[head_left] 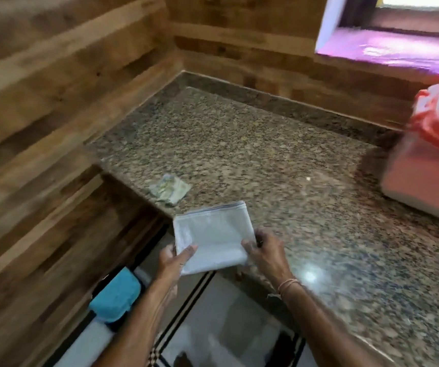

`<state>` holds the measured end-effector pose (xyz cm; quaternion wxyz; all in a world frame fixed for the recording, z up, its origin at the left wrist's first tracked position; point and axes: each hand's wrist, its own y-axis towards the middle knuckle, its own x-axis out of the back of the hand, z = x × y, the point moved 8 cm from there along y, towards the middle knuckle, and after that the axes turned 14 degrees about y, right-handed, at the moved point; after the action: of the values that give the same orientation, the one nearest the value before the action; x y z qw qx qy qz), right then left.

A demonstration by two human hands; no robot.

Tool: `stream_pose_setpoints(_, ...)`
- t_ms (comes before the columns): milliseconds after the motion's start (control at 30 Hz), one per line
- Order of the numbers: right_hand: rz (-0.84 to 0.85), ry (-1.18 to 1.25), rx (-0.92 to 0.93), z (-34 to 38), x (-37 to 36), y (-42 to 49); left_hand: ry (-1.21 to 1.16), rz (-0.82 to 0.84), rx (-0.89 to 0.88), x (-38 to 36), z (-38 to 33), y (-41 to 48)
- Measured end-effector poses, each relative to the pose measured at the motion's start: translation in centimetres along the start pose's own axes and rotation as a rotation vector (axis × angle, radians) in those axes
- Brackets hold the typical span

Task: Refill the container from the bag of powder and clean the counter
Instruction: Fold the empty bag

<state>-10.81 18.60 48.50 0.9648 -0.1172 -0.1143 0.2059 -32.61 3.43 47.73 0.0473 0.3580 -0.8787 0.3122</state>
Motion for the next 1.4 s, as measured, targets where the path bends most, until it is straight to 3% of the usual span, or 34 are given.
stream_pose_setpoints(167,0.262,-0.131,0.041,1.7,-16.9,-2.6,-0.112,-0.231,0.059,16.4,7.6,0.1)
stream_pose_setpoints(300,0.377,-0.233,0.004,0.2,-28.6,-5.0,-0.189,-0.362,0.129,27.0,14.4,0.2)
stream_pose_setpoints(500,0.550,-0.500,-0.100,-3.4,-42.0,-7.1,-0.330,-0.570,0.320,37.0,24.8,0.5)
stream_pose_setpoints(700,0.609,-0.595,-0.286,-12.2,-51.5,-5.8,-0.380,-0.707,0.531,40.4,34.1,3.6)
stream_pose_setpoints(967,0.663,-0.663,-0.617,-35.3,-61.9,-1.2,-0.266,-0.772,0.592,40.9,48.6,15.4)
stream_pose_setpoints(1133,0.639,-0.488,-0.876,-47.6,-67.3,0.4,-0.365,-0.834,0.643,38.7,57.6,21.3)
stream_pose_setpoints(1267,0.506,-0.384,-0.901,-53.9,-69.5,0.8,-0.387,-0.852,0.648,37.6,61.9,23.6)
stream_pose_setpoints(1400,0.497,-0.601,-0.671,-52.5,-68.5,1.6,-0.410,-0.872,0.707,37.4,63.6,24.0)
